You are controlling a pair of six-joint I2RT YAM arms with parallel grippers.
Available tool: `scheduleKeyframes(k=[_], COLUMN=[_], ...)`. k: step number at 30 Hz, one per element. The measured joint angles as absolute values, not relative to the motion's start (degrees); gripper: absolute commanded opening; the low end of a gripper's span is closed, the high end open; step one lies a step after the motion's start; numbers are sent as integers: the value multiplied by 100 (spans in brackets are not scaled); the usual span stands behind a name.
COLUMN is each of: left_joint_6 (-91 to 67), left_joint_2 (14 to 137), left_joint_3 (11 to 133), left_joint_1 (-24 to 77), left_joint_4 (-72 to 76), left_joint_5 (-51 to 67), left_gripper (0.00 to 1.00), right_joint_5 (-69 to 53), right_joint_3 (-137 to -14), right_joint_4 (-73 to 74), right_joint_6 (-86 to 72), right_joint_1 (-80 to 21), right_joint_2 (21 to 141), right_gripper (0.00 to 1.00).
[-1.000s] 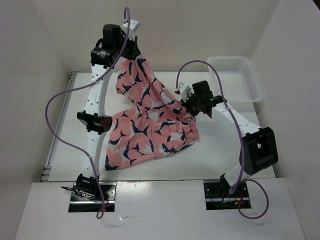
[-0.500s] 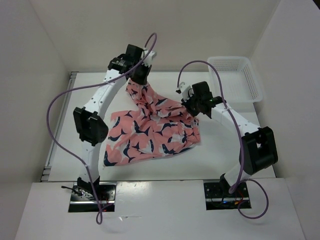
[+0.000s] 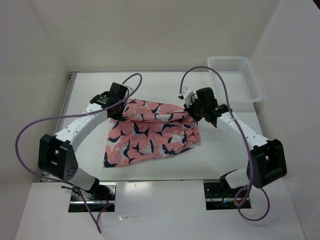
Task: Fold and stack the shorts
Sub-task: Fold the shorts
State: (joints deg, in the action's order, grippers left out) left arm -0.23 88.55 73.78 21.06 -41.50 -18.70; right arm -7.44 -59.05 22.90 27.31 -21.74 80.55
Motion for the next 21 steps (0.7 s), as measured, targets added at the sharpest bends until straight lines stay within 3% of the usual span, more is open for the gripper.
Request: scheduleKeyframes(k=[5, 14, 21], left_joint_6=[-21, -21, -21], left_joint_2=[8042, 6641, 6788], left_joint_3=[6536, 6412, 6670], left_joint_1=[2119, 2307, 2333], left_joint_4=[-3892, -3896, -4093], left_joint_5=[-2154, -1752, -1857], left_gripper=[0, 0, 0], right_joint_5=[-827, -921, -884], right_joint_3=[-5509, -5192, -5297], right_joint_4=[2349, 2589, 2744], right_joint_6=[3052, 3868, 4139], right_joint_1=[-2381, -2425, -2425], right_joint_2=[7651, 7032, 6997], right_gripper=[0, 0, 0])
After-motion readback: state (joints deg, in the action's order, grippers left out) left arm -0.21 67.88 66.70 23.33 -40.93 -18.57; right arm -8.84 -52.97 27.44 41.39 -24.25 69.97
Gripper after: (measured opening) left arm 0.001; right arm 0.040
